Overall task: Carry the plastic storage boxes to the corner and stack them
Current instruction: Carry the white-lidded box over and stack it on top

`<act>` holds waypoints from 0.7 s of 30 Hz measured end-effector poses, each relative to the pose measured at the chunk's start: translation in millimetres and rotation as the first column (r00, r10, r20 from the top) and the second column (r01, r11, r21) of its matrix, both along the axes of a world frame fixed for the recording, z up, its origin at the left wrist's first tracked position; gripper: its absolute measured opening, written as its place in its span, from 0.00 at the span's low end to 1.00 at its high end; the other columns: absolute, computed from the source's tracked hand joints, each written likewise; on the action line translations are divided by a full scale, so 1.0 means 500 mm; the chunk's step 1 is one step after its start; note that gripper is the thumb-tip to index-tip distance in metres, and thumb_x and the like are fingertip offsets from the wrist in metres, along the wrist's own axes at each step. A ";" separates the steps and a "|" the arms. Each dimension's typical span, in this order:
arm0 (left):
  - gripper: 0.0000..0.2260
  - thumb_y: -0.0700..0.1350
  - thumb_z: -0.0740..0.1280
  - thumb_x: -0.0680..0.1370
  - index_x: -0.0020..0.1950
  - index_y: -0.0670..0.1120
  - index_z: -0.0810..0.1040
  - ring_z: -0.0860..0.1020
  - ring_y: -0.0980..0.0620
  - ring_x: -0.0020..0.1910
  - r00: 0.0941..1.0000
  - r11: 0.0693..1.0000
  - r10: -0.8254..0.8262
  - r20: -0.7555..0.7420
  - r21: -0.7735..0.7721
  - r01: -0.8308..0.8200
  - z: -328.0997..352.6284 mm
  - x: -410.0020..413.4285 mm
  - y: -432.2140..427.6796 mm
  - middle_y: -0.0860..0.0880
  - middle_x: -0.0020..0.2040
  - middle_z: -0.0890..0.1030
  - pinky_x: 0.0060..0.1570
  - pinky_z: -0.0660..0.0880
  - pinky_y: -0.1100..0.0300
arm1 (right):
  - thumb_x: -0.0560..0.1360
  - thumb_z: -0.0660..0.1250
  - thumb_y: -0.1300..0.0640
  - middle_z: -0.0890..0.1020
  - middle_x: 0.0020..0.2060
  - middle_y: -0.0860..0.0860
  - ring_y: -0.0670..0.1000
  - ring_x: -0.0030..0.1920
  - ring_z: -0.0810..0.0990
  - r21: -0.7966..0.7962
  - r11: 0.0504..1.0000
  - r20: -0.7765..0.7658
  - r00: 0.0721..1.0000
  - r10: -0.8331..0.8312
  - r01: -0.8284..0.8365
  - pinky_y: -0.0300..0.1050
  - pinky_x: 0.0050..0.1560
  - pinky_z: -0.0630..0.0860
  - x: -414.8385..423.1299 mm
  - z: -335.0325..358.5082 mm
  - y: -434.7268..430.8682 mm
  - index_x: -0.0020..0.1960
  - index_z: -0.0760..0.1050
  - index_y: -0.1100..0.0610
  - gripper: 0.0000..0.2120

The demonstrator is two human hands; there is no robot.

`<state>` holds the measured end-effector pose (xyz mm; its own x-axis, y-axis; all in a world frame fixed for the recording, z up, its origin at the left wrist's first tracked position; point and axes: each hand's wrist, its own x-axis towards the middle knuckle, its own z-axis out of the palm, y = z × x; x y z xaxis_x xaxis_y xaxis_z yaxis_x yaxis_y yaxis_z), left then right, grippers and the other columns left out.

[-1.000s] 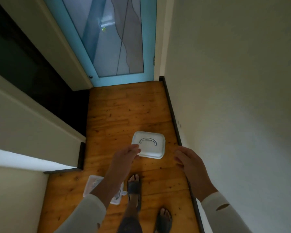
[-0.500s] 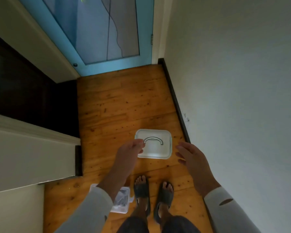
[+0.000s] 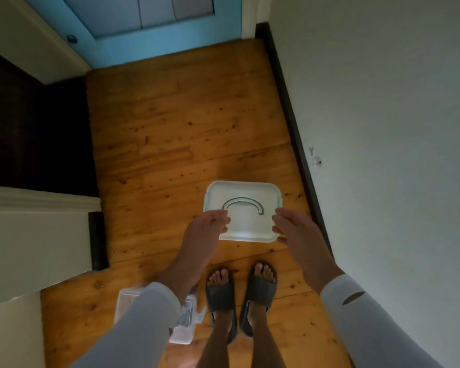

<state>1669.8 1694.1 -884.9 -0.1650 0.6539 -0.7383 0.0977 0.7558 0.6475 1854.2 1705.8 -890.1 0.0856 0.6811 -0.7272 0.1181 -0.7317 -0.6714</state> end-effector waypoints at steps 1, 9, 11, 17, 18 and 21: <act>0.09 0.44 0.62 0.81 0.48 0.57 0.78 0.80 0.60 0.49 1.000 1.000 0.006 0.003 -0.020 -0.006 -0.033 0.000 0.000 0.51 0.55 0.81 0.39 0.73 0.70 | 0.79 0.64 0.55 0.80 0.52 0.47 0.47 0.53 0.79 -0.019 1.000 -0.005 1.000 0.007 -0.007 0.41 0.50 0.76 -0.003 -0.034 0.002 0.57 0.74 0.47 0.08; 0.06 0.44 0.63 0.81 0.50 0.54 0.78 0.79 0.55 0.52 0.999 0.995 0.036 -0.018 -0.090 -0.038 -0.233 -0.018 0.014 0.49 0.56 0.81 0.49 0.73 0.61 | 0.79 0.63 0.52 0.78 0.55 0.46 0.49 0.58 0.77 -0.066 0.994 0.109 0.990 0.089 -0.082 0.53 0.62 0.75 -0.010 -0.244 0.014 0.64 0.73 0.50 0.14; 0.06 0.43 0.63 0.81 0.50 0.52 0.78 0.79 0.53 0.53 0.999 0.995 0.016 -0.049 -0.098 -0.021 -0.274 -0.026 0.024 0.49 0.56 0.81 0.52 0.74 0.59 | 0.79 0.63 0.53 0.77 0.52 0.43 0.50 0.58 0.76 -0.064 0.993 0.148 0.983 0.111 -0.103 0.54 0.62 0.75 -0.013 -0.287 0.021 0.65 0.73 0.51 0.15; 0.10 0.39 0.61 0.82 0.61 0.41 0.77 0.77 0.46 0.60 0.994 0.994 -0.050 -0.096 -0.098 0.040 -0.365 -0.039 0.054 0.43 0.62 0.79 0.55 0.72 0.58 | 0.78 0.63 0.50 0.74 0.60 0.43 0.45 0.58 0.73 -0.059 0.993 0.211 0.971 0.114 -0.104 0.44 0.57 0.71 -0.017 -0.378 0.036 0.66 0.71 0.47 0.17; 0.11 0.41 0.62 0.81 0.62 0.42 0.77 0.77 0.47 0.60 0.992 0.993 -0.052 -0.115 -0.113 0.039 -0.392 -0.040 0.060 0.45 0.61 0.79 0.56 0.73 0.57 | 0.78 0.63 0.49 0.74 0.62 0.44 0.45 0.59 0.72 -0.057 0.993 0.236 0.965 0.113 -0.102 0.44 0.57 0.71 -0.014 -0.404 0.041 0.67 0.70 0.46 0.18; 0.13 0.47 0.64 0.79 0.63 0.49 0.76 0.76 0.53 0.56 0.984 0.994 -0.026 -0.174 -0.109 0.007 -0.443 -0.055 0.063 0.55 0.56 0.78 0.48 0.72 0.63 | 0.78 0.63 0.46 0.70 0.67 0.47 0.49 0.64 0.70 -0.034 0.995 0.338 0.935 0.104 -0.099 0.51 0.63 0.72 -0.010 -0.439 0.052 0.70 0.68 0.47 0.21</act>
